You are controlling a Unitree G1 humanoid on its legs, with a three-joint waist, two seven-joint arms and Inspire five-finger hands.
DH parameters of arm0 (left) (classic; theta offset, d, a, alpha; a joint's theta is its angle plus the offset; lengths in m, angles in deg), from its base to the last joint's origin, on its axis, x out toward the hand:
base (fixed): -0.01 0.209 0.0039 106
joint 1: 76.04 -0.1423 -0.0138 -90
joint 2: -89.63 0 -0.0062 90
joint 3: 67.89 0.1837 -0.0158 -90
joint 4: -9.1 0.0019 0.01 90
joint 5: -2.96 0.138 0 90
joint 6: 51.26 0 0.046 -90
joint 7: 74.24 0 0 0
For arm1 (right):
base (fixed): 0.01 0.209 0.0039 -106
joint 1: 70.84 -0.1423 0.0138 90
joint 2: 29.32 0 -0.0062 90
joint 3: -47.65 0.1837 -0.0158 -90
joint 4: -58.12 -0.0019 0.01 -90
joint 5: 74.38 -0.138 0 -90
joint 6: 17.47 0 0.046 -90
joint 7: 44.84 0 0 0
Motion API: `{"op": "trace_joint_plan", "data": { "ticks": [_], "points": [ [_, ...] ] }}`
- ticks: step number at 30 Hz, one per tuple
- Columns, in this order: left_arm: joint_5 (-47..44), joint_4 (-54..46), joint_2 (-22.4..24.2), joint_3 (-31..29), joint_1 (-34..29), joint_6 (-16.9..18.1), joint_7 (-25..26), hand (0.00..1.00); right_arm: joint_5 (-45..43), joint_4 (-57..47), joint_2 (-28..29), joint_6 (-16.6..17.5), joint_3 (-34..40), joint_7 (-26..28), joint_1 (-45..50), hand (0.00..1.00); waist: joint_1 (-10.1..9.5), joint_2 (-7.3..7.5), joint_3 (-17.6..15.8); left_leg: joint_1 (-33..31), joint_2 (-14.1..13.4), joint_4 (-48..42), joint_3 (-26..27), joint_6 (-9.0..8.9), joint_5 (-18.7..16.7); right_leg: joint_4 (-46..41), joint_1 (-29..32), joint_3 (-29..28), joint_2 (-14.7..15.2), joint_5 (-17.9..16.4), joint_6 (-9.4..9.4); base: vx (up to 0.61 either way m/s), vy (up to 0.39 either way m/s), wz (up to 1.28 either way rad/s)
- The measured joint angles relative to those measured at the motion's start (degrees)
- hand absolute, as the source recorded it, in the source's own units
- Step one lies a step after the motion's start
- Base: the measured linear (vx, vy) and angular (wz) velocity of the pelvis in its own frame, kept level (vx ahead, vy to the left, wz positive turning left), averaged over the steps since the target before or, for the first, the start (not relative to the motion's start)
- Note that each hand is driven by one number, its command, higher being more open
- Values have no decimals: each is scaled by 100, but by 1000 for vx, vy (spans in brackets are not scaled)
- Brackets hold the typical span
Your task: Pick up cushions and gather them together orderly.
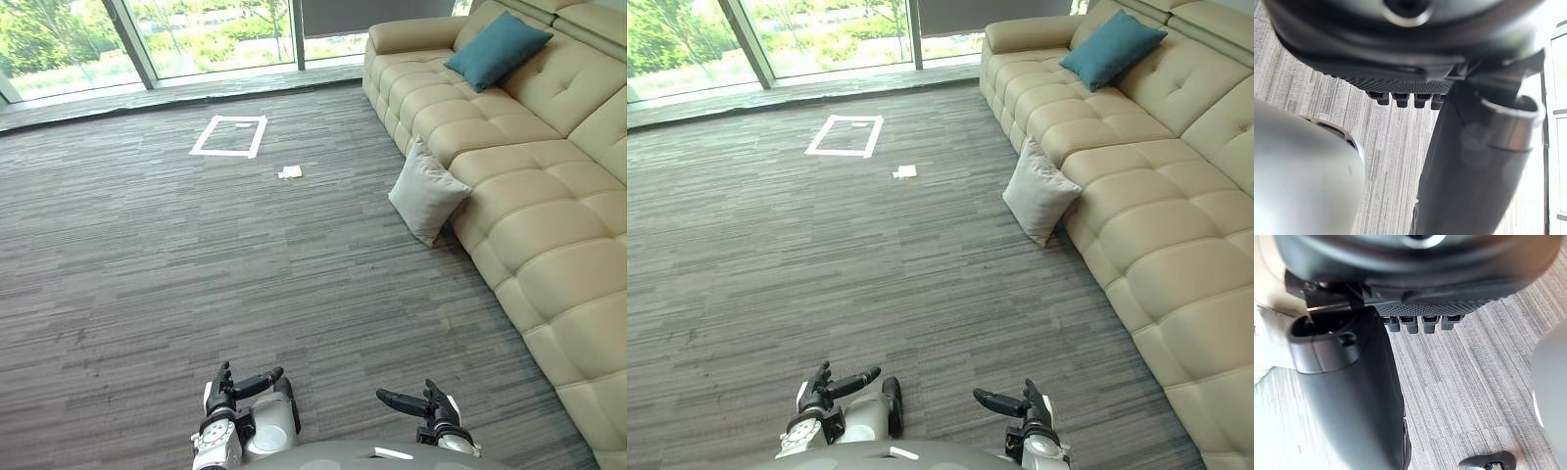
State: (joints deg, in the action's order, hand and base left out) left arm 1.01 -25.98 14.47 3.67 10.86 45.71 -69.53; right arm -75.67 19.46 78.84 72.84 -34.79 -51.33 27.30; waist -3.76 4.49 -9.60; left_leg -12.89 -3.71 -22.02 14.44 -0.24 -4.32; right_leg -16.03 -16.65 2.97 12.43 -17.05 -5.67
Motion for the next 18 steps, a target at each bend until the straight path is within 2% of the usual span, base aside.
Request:
{"op": "trace_joint_plan", "data": {
  "ticks": [1,3,4,5,7,9,10,12,13,14,15,16,17,18],
  "points": [
    [0,25,-5,-1,14,-10,-1,100,3,-1,0,1,-13,20,2,100,-15,13,15,33,67,-52,44,53,-80,-262,100,-81,88,41,-39,585,515,-3],
    [0,185,-26,4,73,-35,38,100,19,-18,-125,2,-90,79,-72,100,-12,-16,-8,446,278,-2,188,204,-445,-2161,885,-484,316,570,-78,451,374,-18],
    [-6,213,-30,3,74,-46,44,100,20,-29,-143,10,-98,85,-80,100,-15,-28,-15,529,295,35,209,205,-483,-2444,1014,-525,318,584,-100,380,273,-24],
    [-2,327,-31,16,115,-115,79,100,20,-98,-198,53,-93,106,-81,100,10,-109,-67,994,366,310,213,226,-568,-3448,1507,-498,266,561,-83,372,204,-12],
    [-3,338,-43,189,43,-127,118,100,18,-174,-241,121,-94,86,-48,100,104,-157,-70,1626,422,802,174,233,-574,-4076,2107,-218,102,423,-6,359,148,4],
    [5,344,-65,330,27,-126,104,100,-6,-187,-241,149,-69,80,-47,100,142,-171,-81,1968,426,1076,103,267,-590,-3917,2575,193,-35,203,238,337,49,22],
    [21,389,-90,426,43,-129,98,100,-4,-213,-251,192,-24,51,-66,100,170,-173,-83,2189,424,1264,-2,304,-633,-3472,2881,491,-175,139,348,366,-30,38],
    [30,409,-92,449,35,-131,102,100,-14,-222,-233,246,38,31,-91,100,219,-171,-90,2469,419,1477,-192,195,-716,-2284,3160,731,-439,187,396,405,-100,52],
    [42,423,-93,449,32,-132,99,100,-15,-222,-227,241,45,22,-105,100,239,-167,-94,2563,419,1494,-282,88,-774,-1690,3179,734,-542,325,419,448,-174,54],
    [43,447,-92,448,31,-133,103,100,-23,-222,-227,231,66,22,-116,100,257,-178,-111,2690,419,1499,-385,3,-879,-1219,3194,711,-622,716,533,495,-214,59],
    [47,494,-70,457,22,-135,97,100,-33,-208,-214,228,123,26,-121,100,302,-169,-88,2845,394,1511,-544,-69,-969,-1133,3038,733,-675,1152,848,514,-220,49],
    [48,547,-4,466,32,-136,93,100,-30,-196,-256,224,167,25,-145,100,294,-253,-113,2902,326,1543,-600,-90,-987,-1218,2995,827,-706,1069,841,526,-220,50],
    [55,523,72,470,14,-131,43,100,3,-175,-273,226,271,14,-211,100,275,-405,-102,2947,279,1563,-625,-128,-940,-1434,3026,893,-714,785,927,512,-203,31],
    [78,509,109,469,-5,-132,2,100,2,-147,-311,197,284,25,-253,100,278,-441,-107,2988,239,1559,-652,-166,-916,-1622,3035,954,-719,537,1000,494,-206,29]
  ]
}}
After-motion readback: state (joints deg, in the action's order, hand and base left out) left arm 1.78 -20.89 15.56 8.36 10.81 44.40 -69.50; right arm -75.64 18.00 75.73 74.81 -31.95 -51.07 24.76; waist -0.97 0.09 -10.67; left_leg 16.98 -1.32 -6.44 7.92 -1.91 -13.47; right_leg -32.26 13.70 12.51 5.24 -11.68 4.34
